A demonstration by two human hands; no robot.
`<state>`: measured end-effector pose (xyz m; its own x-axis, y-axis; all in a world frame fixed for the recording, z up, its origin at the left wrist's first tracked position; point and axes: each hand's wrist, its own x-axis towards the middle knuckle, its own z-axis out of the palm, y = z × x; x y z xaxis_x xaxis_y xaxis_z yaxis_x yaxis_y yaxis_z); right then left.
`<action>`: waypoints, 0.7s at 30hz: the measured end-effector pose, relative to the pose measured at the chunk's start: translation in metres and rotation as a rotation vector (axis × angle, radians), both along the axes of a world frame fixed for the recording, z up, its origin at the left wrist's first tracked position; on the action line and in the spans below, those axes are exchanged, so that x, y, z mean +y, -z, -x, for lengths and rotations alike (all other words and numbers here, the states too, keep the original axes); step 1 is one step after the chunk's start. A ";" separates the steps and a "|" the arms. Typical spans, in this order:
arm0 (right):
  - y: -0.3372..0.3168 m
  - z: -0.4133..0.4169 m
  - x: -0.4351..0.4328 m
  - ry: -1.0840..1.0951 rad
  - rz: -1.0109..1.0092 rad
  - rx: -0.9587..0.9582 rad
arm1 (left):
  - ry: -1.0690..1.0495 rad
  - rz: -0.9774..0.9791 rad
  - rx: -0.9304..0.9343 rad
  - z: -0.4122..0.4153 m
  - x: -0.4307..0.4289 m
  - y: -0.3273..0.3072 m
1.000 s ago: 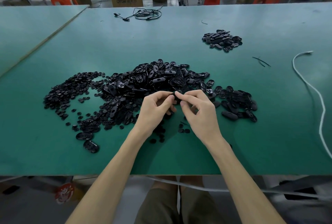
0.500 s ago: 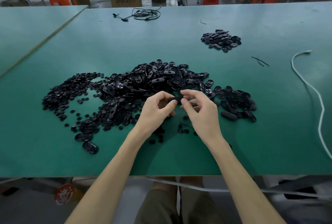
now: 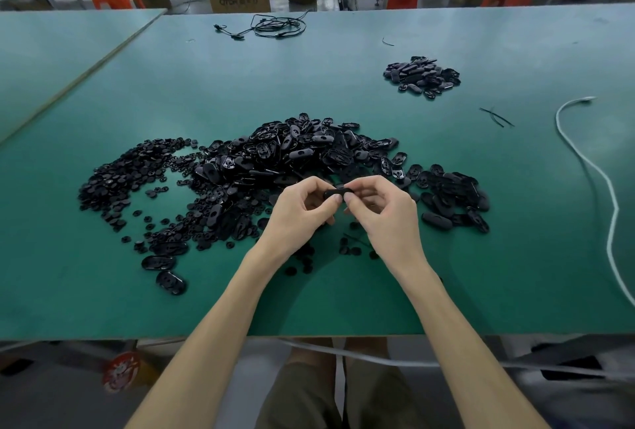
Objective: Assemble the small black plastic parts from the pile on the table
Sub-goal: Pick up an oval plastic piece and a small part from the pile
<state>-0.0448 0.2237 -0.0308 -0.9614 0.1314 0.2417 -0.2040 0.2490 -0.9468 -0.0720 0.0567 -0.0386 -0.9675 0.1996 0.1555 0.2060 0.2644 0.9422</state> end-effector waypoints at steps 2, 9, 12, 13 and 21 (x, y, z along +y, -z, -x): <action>0.000 -0.001 0.000 0.005 0.000 0.001 | 0.004 -0.002 0.001 0.000 0.000 -0.001; 0.000 -0.001 0.001 0.004 0.004 0.009 | 0.009 -0.043 0.007 -0.001 0.000 -0.002; 0.001 -0.002 0.000 0.000 -0.003 0.030 | 0.003 -0.090 0.011 -0.002 0.002 -0.004; 0.001 -0.002 0.000 -0.002 -0.006 0.034 | 0.003 -0.098 0.016 -0.002 0.002 -0.004; 0.001 -0.002 -0.002 -0.025 -0.056 0.018 | -0.040 -0.051 0.073 -0.003 0.003 -0.004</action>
